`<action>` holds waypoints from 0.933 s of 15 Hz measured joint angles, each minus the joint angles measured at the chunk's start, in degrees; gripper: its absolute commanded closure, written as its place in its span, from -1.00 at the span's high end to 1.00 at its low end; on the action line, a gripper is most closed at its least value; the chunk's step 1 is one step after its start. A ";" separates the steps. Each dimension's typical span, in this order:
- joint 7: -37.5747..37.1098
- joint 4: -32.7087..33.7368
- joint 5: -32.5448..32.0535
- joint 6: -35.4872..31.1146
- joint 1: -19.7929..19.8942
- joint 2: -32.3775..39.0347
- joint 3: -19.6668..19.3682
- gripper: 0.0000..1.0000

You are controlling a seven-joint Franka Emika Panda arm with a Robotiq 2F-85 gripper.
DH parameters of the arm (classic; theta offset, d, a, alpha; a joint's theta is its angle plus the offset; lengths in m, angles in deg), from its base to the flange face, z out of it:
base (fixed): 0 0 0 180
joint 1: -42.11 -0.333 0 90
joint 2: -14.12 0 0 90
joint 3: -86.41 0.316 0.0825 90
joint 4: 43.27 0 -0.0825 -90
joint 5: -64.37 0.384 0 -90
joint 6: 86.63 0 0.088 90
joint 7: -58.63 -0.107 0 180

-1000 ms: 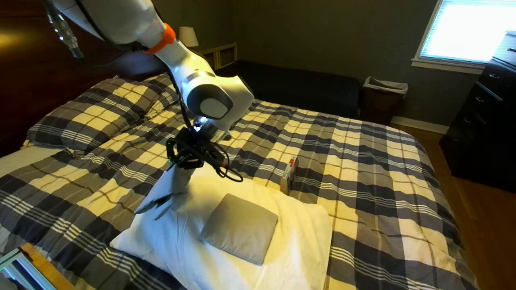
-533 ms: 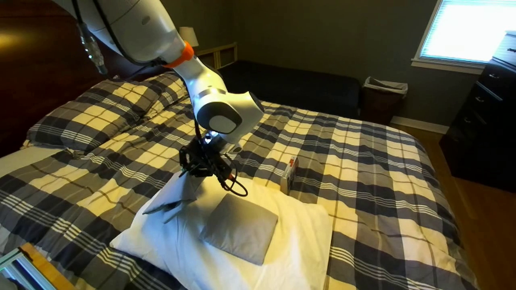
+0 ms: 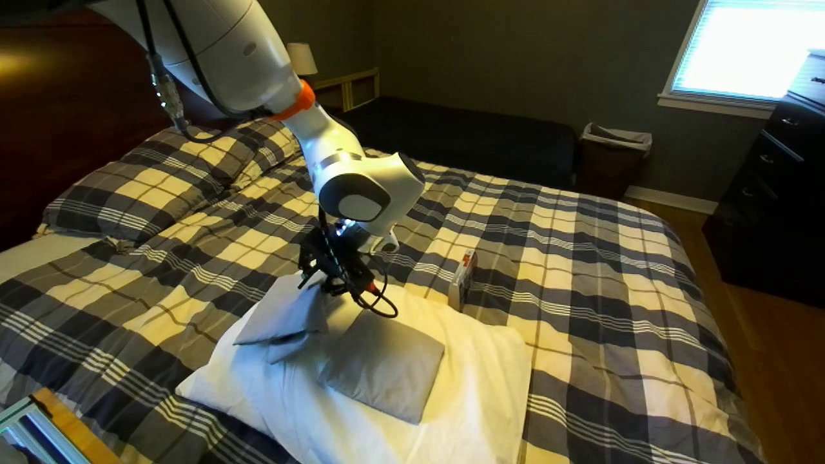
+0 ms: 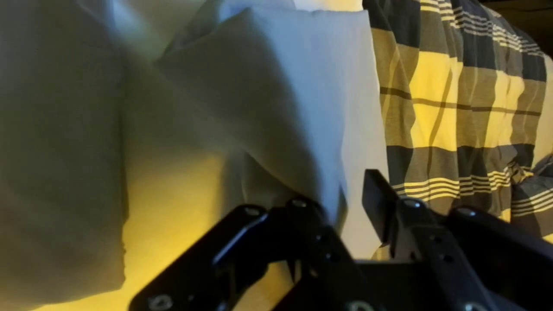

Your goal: Place the sheet that is at the bottom, on the sheet on top of it

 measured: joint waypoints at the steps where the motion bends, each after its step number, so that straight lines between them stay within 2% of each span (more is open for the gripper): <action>1: -1.67 0.00 -0.72 -0.87 0.00 -0.06 -0.08 0.50; 4: -6.53 -0.03 -3.10 -4.04 0.01 -0.44 -0.47 0.94; 5: -8.15 -0.05 -3.98 -5.04 0.01 -0.66 -0.62 1.00; 10: -17.53 -0.40 -8.89 -9.80 -0.01 -1.83 -1.34 1.00; 14: -26.80 -0.71 -15.41 -13.99 -0.83 -1.94 -2.00 1.00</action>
